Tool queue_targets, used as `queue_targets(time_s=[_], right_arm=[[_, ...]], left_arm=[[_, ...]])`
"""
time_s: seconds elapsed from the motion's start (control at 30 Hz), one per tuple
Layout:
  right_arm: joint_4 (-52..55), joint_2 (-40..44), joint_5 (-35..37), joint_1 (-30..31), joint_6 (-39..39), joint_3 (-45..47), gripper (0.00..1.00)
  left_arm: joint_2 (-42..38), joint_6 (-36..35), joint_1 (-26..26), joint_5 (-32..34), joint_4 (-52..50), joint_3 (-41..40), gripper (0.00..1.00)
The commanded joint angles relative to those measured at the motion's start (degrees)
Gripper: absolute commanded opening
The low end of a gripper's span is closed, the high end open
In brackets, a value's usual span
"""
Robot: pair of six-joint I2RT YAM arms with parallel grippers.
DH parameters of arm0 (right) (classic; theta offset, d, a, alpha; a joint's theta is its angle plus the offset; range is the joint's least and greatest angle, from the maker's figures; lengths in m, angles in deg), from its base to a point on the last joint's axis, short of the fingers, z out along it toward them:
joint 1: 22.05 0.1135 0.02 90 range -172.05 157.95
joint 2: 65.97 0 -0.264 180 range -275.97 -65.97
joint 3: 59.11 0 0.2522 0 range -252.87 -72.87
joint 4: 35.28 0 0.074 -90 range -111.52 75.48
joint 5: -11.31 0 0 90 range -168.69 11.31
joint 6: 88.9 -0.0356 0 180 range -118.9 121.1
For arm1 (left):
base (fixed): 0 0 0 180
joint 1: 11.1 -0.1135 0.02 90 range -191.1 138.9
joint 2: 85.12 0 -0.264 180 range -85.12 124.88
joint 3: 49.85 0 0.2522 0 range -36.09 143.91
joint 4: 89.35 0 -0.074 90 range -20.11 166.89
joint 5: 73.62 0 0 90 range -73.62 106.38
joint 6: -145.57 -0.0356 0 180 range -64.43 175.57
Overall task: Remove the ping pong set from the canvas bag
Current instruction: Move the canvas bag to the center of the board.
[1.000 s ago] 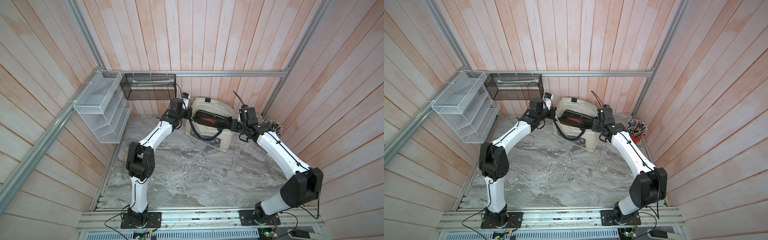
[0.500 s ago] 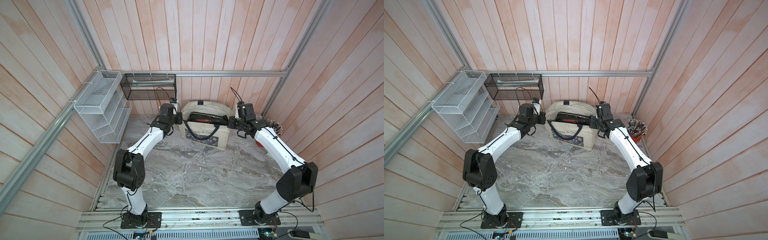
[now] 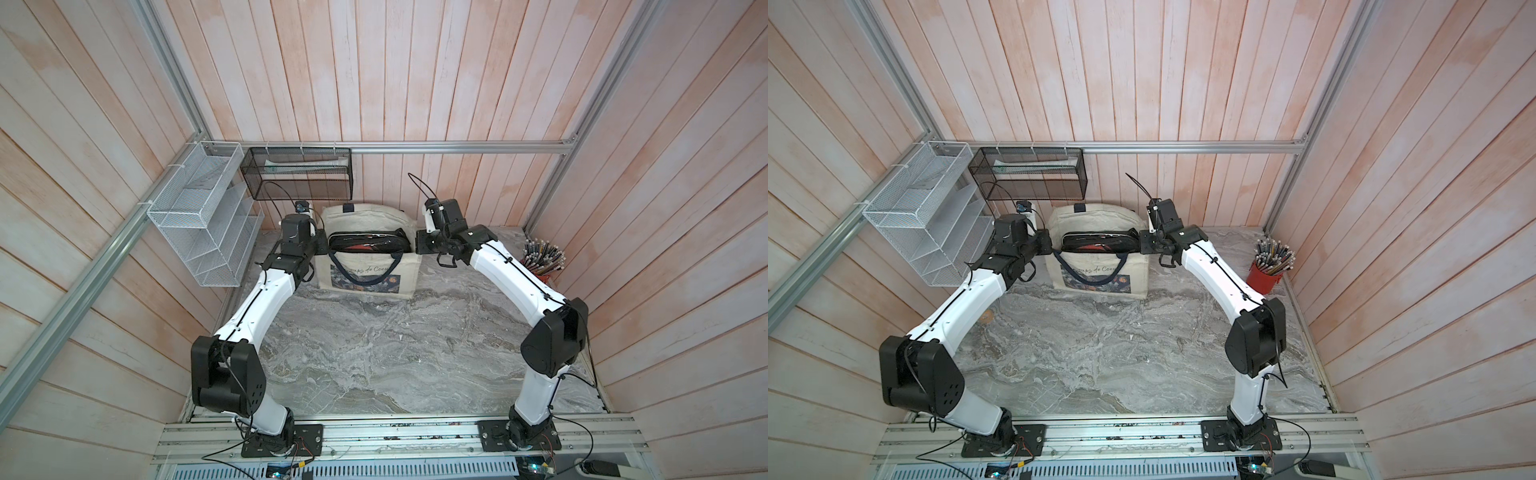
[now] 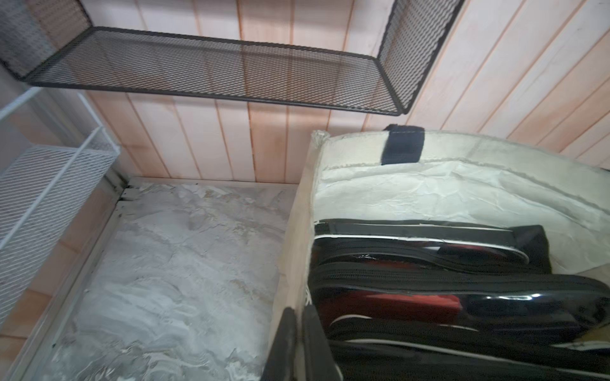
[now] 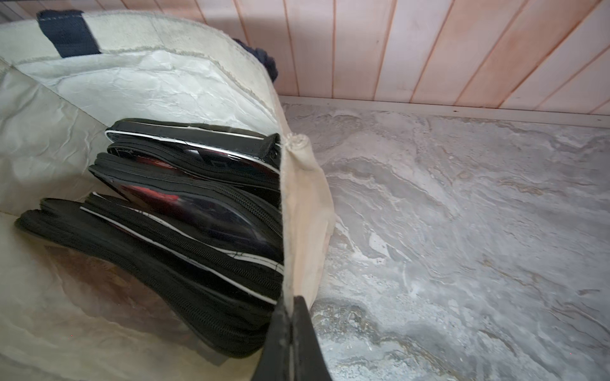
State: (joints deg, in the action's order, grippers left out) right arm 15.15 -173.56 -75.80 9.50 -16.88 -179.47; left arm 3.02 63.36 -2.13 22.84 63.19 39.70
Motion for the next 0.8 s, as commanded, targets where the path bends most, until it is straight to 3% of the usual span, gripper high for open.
queue_targets(time_s=[0.0, 0.2, 0.27, 0.3, 0.4, 0.43, 0.47, 0.67, 0.77], right_arm=[[3.25, -2.48, -0.22, 2.54, 0.49, -3.98, 0.0], [3.83, -3.04, -0.52, 3.98, 0.14, -4.4, 0.0], [3.31, -2.14, -0.38, 3.96, 0.22, -3.23, 0.14], [2.96, -1.65, -0.06, 3.89, 0.23, -2.58, 0.23], [2.5, 0.01, 2.55, 3.95, 0.4, -1.35, 0.58], [2.26, 0.79, 4.03, 3.91, 0.57, -1.03, 0.64], [2.16, 1.54, 5.49, 3.96, 0.71, -0.79, 0.69], [-1.16, 7.36, 11.28, 5.23, 4.71, -0.19, 0.71], [-5.65, 10.01, 10.02, 8.35, 9.96, 0.48, 0.71]], left_arm=[[-4.61, 1.1, -1.89, 3.22, 4.21, -1.6, 0.0], [-8.03, 2.37, -3.43, 0.37, 5.96, -6.86, 0.0], [-8.07, 2.46, -3.45, -1.19, 5.96, -7.31, 0.0], [-8.15, 2.67, -3.48, -2.04, 6.16, -7.56, 0.13], [-8.72, 3.95, -3.48, -4.02, 7.6, -8.88, 0.71], [-9.02, 4.24, -3.52, -4.68, 8.32, -9.41, 0.88], [-9.23, 4.5, -3.52, -5.08, 8.58, -9.59, 0.99], [-8.6, 3.88, -3.51, -5.67, 8.95, -7.98, 1.0], [-6.78, 3.41, -3.48, -5.77, 8.78, -6.27, 1.0]])
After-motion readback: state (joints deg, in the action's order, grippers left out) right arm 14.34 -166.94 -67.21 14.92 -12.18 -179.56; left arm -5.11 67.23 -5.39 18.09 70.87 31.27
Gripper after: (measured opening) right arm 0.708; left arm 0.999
